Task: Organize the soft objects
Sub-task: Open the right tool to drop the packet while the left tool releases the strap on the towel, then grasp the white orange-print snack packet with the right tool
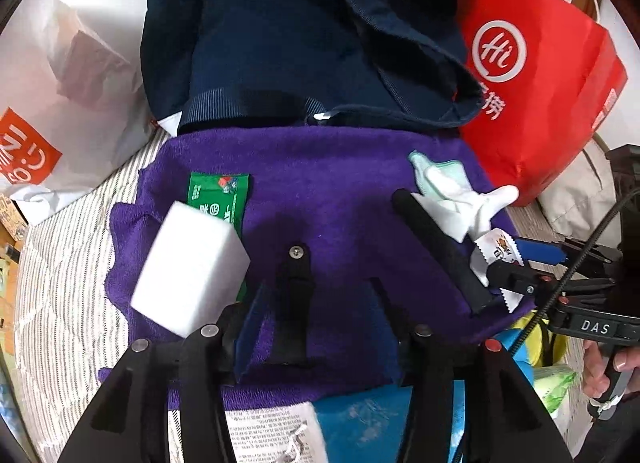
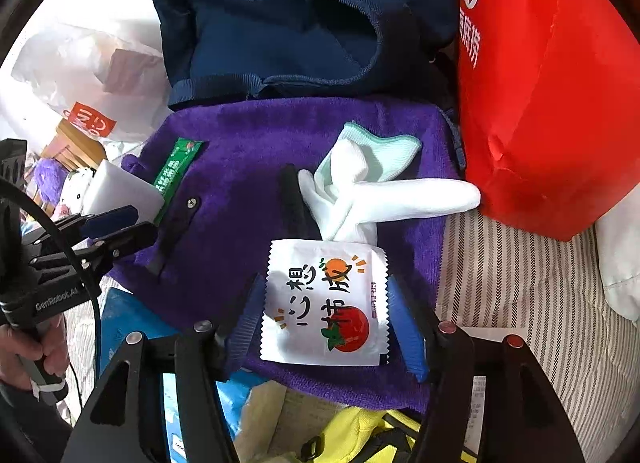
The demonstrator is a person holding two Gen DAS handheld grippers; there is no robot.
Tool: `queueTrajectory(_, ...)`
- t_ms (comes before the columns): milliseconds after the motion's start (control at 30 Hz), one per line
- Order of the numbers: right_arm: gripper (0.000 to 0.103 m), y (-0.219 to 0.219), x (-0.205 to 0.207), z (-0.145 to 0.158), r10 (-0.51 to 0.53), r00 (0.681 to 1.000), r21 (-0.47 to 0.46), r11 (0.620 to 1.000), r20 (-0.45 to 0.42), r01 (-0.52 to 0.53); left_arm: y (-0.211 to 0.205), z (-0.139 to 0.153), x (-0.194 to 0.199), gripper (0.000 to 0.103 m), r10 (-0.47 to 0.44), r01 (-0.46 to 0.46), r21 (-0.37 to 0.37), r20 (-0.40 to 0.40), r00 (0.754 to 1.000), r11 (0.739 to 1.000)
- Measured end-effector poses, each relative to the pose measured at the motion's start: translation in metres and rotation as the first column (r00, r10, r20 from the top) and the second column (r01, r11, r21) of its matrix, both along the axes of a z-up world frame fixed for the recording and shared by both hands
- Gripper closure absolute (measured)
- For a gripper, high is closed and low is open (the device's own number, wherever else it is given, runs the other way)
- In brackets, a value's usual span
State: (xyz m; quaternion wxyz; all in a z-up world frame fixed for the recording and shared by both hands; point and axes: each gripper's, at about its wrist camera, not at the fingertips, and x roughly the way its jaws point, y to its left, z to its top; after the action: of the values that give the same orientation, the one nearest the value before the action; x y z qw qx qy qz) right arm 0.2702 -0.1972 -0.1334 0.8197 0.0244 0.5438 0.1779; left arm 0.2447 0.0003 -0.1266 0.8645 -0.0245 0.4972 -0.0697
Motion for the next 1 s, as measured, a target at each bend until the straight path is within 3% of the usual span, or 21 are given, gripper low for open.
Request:
queueTrajectory(300,0.041,-0.013,-0.016,0.020,-0.031,0.999,0.003,1.000,0.032,0.031,-0.001,0.030,-0.019,0.051,-0.004,0.005,-0.013,0.044,0.999,1.000)
queueTrajectory(600,0.035,-0.059,-0.070,0.051,-0.095,0.992,-0.018,0.995,0.087,0.097,0.001,0.053,-0.051,0.046,0.002,0.000,-0.018,0.092,0.996,1.000)
queueTrajectory(833,0.035,-0.090,-0.113,0.032,-0.137,0.990,-0.020,0.990,0.042,0.137,0.009,0.054,-0.073,0.046,0.023,-0.022,-0.014,0.089,0.996,1.000)
queueTrajectory(1000,0.035,-0.092,-0.106,0.015,-0.136,0.990,0.007,0.991,0.024,0.136,0.016,0.054,-0.087,0.046,0.037,-0.037,-0.004,0.087,0.996,0.999)
